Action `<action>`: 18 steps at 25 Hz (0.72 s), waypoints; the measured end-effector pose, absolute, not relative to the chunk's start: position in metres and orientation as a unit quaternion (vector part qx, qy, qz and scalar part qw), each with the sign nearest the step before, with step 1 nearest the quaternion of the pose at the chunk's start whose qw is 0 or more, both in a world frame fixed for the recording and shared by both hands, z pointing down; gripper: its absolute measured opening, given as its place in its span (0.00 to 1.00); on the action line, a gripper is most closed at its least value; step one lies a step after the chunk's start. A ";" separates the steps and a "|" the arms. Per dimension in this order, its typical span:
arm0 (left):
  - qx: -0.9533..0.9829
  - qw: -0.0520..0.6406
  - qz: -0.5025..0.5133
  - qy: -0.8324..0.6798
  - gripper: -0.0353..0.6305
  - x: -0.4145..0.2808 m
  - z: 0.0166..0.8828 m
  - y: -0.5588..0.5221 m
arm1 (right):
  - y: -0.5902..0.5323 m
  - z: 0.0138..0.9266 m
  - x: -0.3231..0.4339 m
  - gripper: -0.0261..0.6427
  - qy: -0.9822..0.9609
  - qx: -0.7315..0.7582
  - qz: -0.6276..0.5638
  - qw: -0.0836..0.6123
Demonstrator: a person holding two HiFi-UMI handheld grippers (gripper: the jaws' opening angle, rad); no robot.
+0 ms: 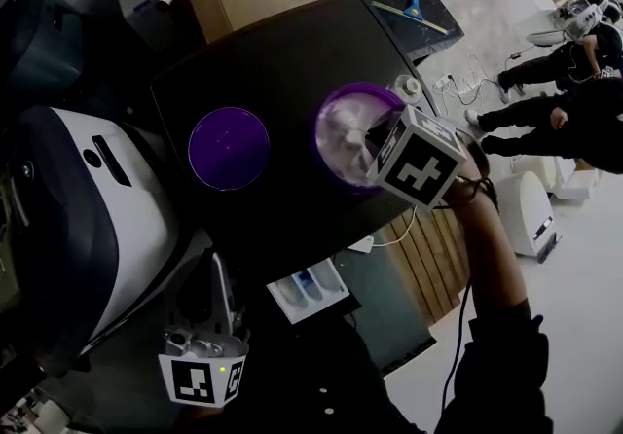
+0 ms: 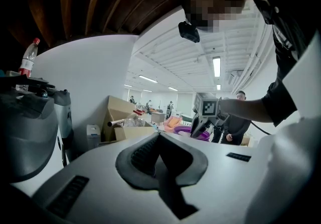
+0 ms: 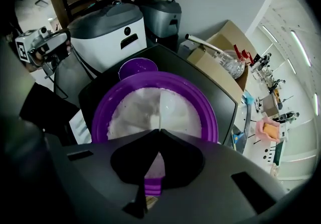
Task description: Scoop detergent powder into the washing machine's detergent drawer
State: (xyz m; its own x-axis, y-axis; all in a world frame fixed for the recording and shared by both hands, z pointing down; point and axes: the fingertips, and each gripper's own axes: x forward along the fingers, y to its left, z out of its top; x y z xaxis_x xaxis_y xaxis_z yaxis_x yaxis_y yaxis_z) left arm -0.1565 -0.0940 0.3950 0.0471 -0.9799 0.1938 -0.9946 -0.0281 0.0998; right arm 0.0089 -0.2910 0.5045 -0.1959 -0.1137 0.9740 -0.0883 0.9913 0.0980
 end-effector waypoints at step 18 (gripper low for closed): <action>0.719 0.103 0.033 -0.686 0.07 -0.154 0.391 -0.096 | -0.281 0.487 0.006 0.09 -0.811 0.034 0.118 0.571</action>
